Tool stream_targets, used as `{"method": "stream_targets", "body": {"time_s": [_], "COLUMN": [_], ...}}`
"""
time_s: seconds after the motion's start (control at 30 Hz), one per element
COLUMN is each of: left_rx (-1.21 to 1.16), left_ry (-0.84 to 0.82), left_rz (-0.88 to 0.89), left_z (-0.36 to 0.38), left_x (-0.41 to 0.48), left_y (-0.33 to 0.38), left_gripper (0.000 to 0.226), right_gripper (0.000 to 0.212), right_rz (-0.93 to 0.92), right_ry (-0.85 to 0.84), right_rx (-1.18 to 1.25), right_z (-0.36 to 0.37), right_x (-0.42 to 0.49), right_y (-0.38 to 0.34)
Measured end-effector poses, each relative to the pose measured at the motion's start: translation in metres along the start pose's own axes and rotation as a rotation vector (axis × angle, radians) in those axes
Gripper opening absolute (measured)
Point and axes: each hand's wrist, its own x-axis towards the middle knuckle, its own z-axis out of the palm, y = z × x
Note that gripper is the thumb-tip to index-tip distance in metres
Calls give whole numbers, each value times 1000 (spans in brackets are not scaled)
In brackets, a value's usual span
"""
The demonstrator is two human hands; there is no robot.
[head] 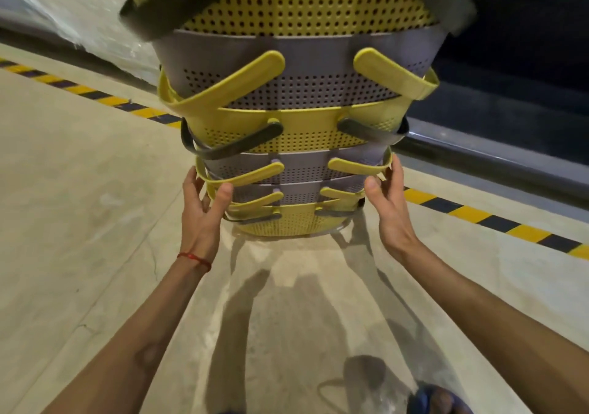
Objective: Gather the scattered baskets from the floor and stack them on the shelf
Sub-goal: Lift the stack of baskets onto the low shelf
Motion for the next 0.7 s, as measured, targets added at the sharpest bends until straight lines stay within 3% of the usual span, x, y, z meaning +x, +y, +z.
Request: {"method": "stream_targets", "body": {"time_s": [0.1,0.43,0.5,0.63,0.7], "left_rx": [-20,-153,-172,-194,-217], "left_ry": [-15,-41,-49,-55,-55], "left_rz": [50,-36,-65,-78,-92], "left_z": [5,14,14,15,15], "left_x": [1,6,9,7,7], "left_y": [-3,2,2,7,9], "left_gripper": [84,102,106,104,108], "right_gripper": [72,60,66,110,113], "right_rz": [-70,-12,9,52,71], "right_ry": [-5,13,-1,-16,-33], "right_rx": [39,180,189,336,332], "right_z": [12,19,18,17,16], "right_x": [5,15,16,18,20], "right_y": [-1,-3,-2,-11,-16]}}
